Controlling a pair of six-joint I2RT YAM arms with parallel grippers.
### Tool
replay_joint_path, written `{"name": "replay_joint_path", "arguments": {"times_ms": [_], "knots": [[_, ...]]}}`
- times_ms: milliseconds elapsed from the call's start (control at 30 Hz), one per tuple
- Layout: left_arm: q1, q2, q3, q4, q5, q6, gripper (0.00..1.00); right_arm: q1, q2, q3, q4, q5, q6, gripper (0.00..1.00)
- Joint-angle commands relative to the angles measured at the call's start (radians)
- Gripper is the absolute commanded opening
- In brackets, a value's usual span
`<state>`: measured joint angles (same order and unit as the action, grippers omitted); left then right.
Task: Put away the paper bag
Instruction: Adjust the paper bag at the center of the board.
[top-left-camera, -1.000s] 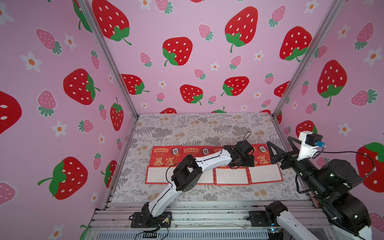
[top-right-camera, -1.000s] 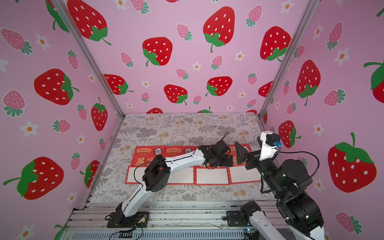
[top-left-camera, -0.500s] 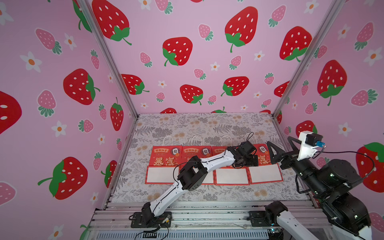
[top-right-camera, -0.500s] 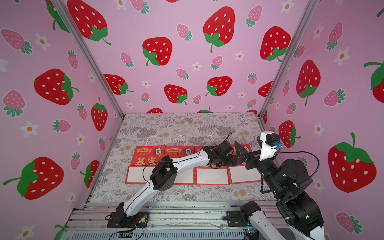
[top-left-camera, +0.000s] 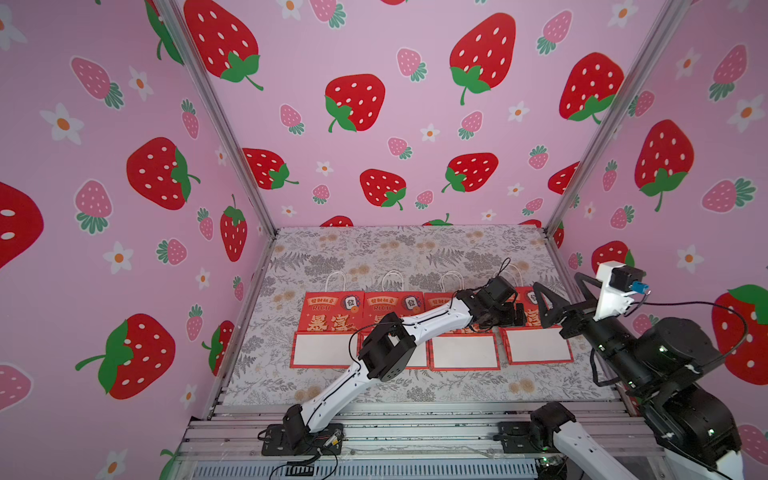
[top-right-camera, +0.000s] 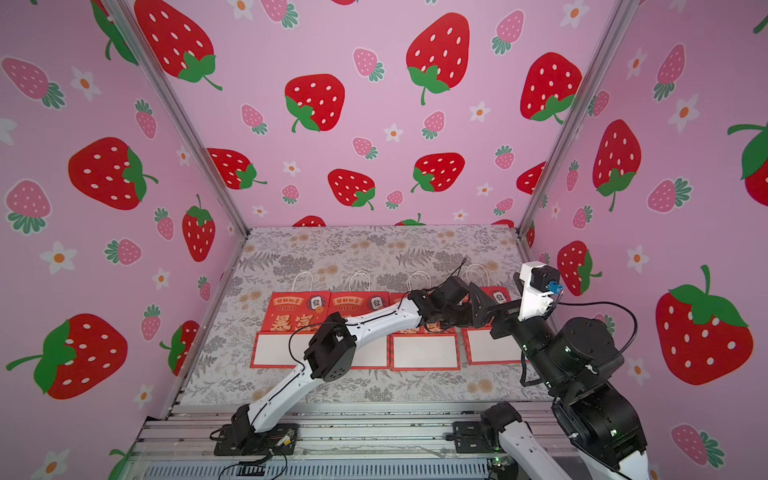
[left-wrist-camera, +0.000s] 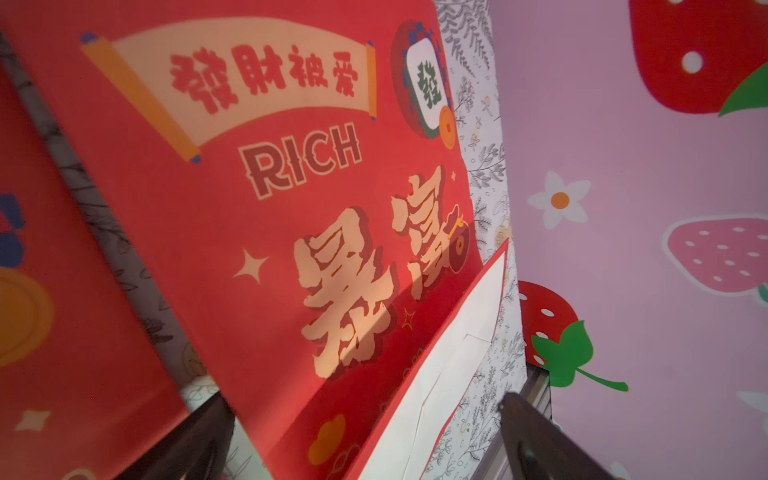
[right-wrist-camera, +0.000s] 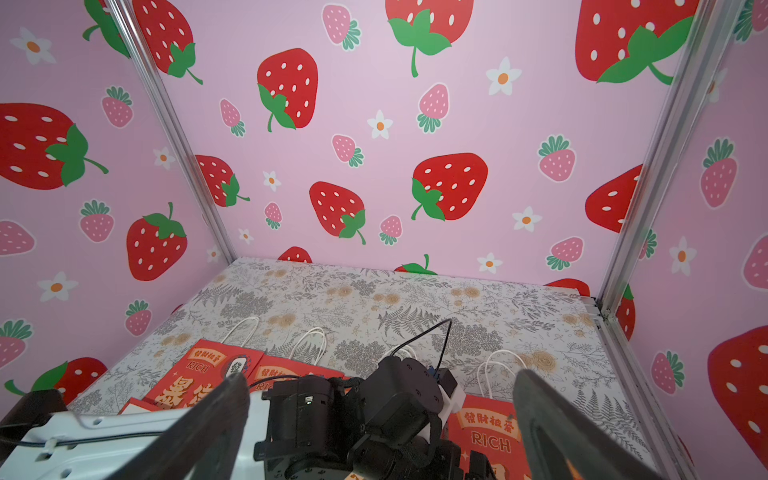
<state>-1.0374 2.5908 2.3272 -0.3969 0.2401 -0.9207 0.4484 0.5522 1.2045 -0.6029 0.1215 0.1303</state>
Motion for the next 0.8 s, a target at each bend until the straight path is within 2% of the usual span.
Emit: {"name": "replay_joint_path", "arguments": {"times_ms": [0,167,367,567,767], "knots": [[-0.005,0.002,0.025,0.023,0.018,0.005,0.99,-0.004,0.009,-0.001,0.016,-0.008,-0.003,0.99],[0.012,-0.144,-0.157,0.044,-0.073,0.044,1.0,-0.004,0.017,0.0,0.017,-0.011,-0.003,0.99],[0.048,-0.43,-0.441,0.084,-0.249,0.139,0.99,-0.004,0.038,-0.007,0.031,-0.031,0.007,0.99],[0.053,-0.719,-0.653,0.08,-0.449,0.361,0.99,-0.004,0.067,-0.034,0.065,-0.021,0.018,0.99],[0.061,-1.013,-0.862,0.086,-0.718,0.625,0.99,-0.004,0.132,-0.055,0.082,-0.008,0.021,0.99]]}}
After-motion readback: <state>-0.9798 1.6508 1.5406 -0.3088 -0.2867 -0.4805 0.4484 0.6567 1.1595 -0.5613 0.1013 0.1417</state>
